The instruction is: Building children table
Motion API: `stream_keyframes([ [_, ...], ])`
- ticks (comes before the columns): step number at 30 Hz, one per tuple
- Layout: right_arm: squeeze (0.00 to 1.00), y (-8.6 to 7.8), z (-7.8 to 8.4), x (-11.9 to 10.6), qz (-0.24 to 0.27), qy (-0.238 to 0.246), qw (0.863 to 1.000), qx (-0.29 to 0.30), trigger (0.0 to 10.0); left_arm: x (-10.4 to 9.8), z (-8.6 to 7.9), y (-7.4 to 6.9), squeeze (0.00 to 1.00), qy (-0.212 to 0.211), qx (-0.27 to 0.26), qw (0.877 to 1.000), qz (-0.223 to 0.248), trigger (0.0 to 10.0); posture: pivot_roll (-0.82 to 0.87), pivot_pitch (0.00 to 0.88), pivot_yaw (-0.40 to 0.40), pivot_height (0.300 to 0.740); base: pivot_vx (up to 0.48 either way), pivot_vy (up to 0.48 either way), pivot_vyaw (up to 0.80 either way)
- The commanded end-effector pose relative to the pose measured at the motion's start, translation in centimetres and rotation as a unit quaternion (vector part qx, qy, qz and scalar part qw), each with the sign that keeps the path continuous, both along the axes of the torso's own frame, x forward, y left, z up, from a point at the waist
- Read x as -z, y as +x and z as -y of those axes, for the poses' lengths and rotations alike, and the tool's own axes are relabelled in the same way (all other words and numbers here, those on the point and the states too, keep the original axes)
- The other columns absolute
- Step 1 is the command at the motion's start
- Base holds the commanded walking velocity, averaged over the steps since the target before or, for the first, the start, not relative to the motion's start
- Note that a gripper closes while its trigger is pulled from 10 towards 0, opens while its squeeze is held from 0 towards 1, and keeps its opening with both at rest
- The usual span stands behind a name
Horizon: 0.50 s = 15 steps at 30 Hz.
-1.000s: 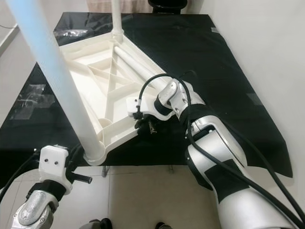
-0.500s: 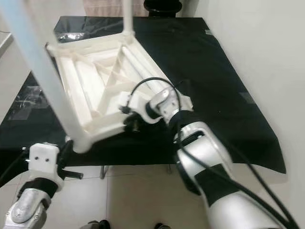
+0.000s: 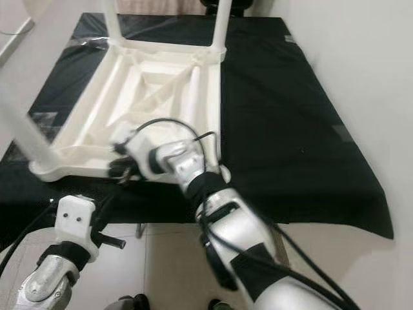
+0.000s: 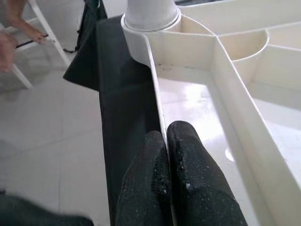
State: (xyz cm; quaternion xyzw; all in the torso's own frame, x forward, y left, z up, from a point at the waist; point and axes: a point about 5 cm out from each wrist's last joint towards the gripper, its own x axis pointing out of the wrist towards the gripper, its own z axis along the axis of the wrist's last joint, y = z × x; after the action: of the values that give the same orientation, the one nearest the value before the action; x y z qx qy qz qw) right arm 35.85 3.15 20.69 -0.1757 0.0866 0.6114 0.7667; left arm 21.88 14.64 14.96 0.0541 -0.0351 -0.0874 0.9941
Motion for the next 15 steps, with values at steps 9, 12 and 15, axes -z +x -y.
stream_keyframes([
  [9, 1.00, -1.6, -3.1, -2.5, 0.111, 0.102, 0.989, -0.010, 10.0, 0.7, 0.0, 0.0, 0.00, 0.008, -0.003, 1.000, -0.012, 10.0, 0.07, 0.198, -0.038, 0.740, 0.000, 0.000, 0.00],
  [12, 1.00, -0.3, -1.5, -2.7, 0.154, 0.097, 0.982, 0.055, 10.0, 0.7, 0.0, 0.1, 0.00, 0.009, -0.004, 1.000, -0.012, 10.0, 0.06, 0.193, -0.033, 0.740, 0.000, 0.000, 0.00],
  [15, 1.00, 0.7, 0.8, -2.8, 0.170, 0.096, 0.976, 0.100, 10.0, 0.8, 0.0, 0.2, 0.00, 0.009, -0.003, 1.000, -0.012, 10.0, 0.05, 0.191, -0.029, 0.740, 0.000, 0.000, 0.00],
])
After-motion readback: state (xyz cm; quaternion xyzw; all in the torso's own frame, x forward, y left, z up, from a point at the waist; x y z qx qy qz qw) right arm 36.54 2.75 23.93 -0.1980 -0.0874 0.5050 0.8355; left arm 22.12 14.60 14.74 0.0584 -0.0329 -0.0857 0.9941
